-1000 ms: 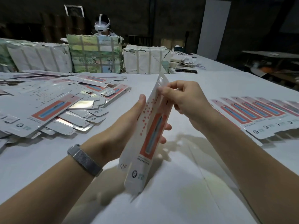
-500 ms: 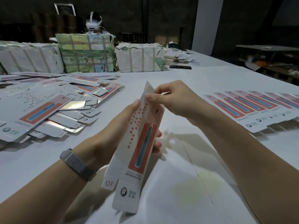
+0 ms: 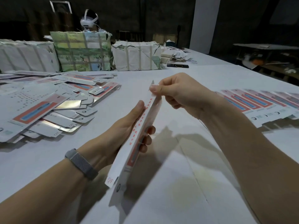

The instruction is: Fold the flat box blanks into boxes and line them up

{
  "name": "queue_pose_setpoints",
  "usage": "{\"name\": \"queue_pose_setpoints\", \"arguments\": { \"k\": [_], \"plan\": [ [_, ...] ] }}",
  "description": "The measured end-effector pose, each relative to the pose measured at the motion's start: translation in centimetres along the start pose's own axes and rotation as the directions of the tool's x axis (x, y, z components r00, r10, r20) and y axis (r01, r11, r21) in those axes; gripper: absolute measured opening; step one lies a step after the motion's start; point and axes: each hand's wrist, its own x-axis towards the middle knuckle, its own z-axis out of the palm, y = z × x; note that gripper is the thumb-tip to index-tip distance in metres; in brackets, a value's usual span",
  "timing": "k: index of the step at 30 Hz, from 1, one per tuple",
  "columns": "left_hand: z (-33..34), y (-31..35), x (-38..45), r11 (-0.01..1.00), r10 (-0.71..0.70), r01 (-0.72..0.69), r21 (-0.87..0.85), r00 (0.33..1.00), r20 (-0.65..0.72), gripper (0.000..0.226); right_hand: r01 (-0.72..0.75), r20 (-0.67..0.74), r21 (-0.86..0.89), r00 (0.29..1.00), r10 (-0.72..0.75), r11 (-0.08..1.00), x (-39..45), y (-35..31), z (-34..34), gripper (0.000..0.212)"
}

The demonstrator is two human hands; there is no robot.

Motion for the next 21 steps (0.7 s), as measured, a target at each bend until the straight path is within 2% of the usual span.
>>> {"name": "queue_pose_setpoints", "arguments": {
  "k": [3, 5, 7, 10, 14, 15, 17, 19, 21],
  "plan": [
    [-0.4, 0.2, 0.0, 0.993, 0.068, -0.066, -0.099, 0.998, 0.017, 0.074, 0.109, -0.115, 0.077, 0.988, -0.1, 0.991, 0.2, 0.4, 1.0, 0.025],
    [-0.7, 0.4, -0.3, 0.973, 0.14, -0.13, -0.19, 0.989, 0.043, 0.08, 0.098, -0.136, 0.145, 0.988, -0.079, 0.985, 0.4, 0.7, 1.7, 0.026],
    [-0.8, 0.8, -0.5, 0.953, 0.181, -0.172, -0.249, 0.983, 0.013, 0.063, 0.048, -0.115, 0.126, 0.993, -0.034, 0.991, 0.5, 1.0, 2.5, 0.028],
    [-1.0, 0.9, -0.6, 0.961, 0.228, -0.245, -0.126, 0.964, -0.137, 0.051, 0.068, -0.038, 0.095, 0.997, -0.065, 0.993, 0.2, 1.5, 4.3, 0.034],
    [-0.5, 0.9, -0.3, 0.946, 0.314, -0.323, -0.004, 0.923, -0.224, 0.051, 0.174, -0.008, 0.15, 0.985, -0.175, 0.973, -0.5, 2.0, 6.9, 0.041],
    [-0.2, 0.8, -0.2, 0.933, 0.354, -0.36, 0.032, 0.893, -0.277, 0.057, 0.184, -0.01, 0.18, 0.983, -0.185, 0.966, -0.6, 2.2, 7.5, 0.048],
    [-0.1, 0.3, 0.3, 0.873, 0.478, -0.47, 0.126, 0.779, -0.405, 0.067, 0.202, -0.013, 0.243, 0.979, -0.205, 0.949, -0.7, 2.5, 8.1, 0.056],
    [-0.3, 0.2, 0.4, 0.774, 0.631, -0.55, 0.312, 0.633, -0.449, 0.056, 0.213, -0.016, 0.298, 0.976, -0.218, 0.93, -1.0, 2.4, 8.4, 0.055],
    [-0.6, 0.3, 0.3, 0.656, 0.752, -0.546, 0.521, 0.531, -0.39, 0.04, 0.22, -0.01, 0.359, 0.973, -0.232, 0.907, -1.2, 2.4, 8.6, 0.05]
  ]
}}
